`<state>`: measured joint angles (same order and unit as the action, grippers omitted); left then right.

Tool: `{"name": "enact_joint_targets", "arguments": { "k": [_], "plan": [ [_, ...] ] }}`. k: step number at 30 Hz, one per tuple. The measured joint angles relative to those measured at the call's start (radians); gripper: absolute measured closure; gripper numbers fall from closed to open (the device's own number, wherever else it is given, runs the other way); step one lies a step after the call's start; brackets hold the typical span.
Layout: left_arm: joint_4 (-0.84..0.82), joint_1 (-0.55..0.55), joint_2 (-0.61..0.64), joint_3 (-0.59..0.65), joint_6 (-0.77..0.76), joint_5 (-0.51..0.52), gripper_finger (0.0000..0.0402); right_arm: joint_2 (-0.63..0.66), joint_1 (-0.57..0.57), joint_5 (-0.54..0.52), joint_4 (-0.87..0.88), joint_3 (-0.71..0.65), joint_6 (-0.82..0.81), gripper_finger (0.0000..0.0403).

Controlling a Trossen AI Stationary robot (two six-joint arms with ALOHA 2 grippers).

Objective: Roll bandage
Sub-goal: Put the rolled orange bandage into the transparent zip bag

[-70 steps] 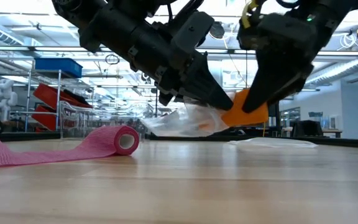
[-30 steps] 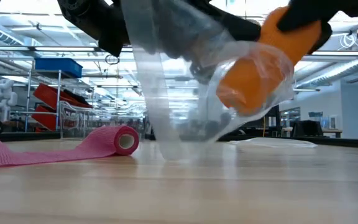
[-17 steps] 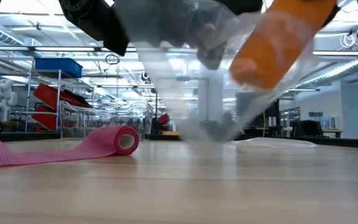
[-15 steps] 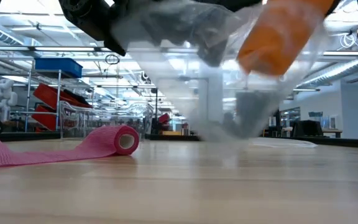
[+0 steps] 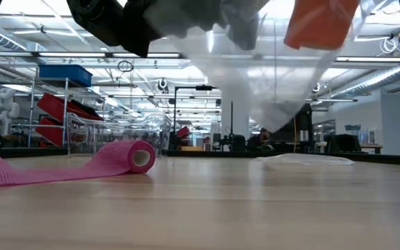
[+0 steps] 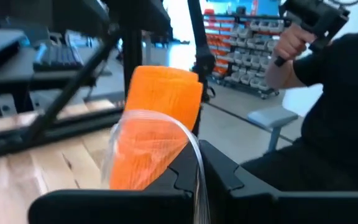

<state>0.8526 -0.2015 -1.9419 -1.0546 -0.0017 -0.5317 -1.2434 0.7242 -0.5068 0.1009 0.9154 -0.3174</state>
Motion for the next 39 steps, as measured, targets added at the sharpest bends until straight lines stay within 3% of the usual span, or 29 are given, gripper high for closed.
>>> {"name": "enact_joint_targets", "arguments": {
  "k": [2,8,14,22,30,34,39],
  "plan": [
    [0.019,0.001,0.000,0.000,0.000,0.000,0.0387,0.001,0.014,-0.029,0.001,0.000,-0.007,0.0241],
    [0.062,-0.001,0.000,0.000,-0.019,-0.047,0.0387,-0.017,0.140,-0.262,0.127,-0.001,-0.010,0.0246],
    [0.108,-0.017,0.000,0.000,-0.079,-0.062,0.0387,-0.087,0.255,-0.276,0.085,-0.001,-0.086,0.0255],
    [0.115,-0.020,0.000,0.001,-0.168,-0.053,0.0387,-0.243,0.239,-0.424,0.063,-0.002,-0.109,0.0258],
    [0.115,-0.022,0.000,0.001,-0.176,-0.048,0.0387,-0.276,0.186,-0.434,-0.030,-0.002,-0.022,0.0261],
    [0.098,-0.022,0.000,0.001,-0.187,-0.039,0.0387,-0.274,0.169,-0.432,-0.039,-0.002,-0.010,0.0292],
    [0.035,-0.020,0.001,0.001,-0.365,0.020,0.0387,-0.274,0.167,-0.401,-0.028,-0.002,-0.004,0.0389]
  ]
}}
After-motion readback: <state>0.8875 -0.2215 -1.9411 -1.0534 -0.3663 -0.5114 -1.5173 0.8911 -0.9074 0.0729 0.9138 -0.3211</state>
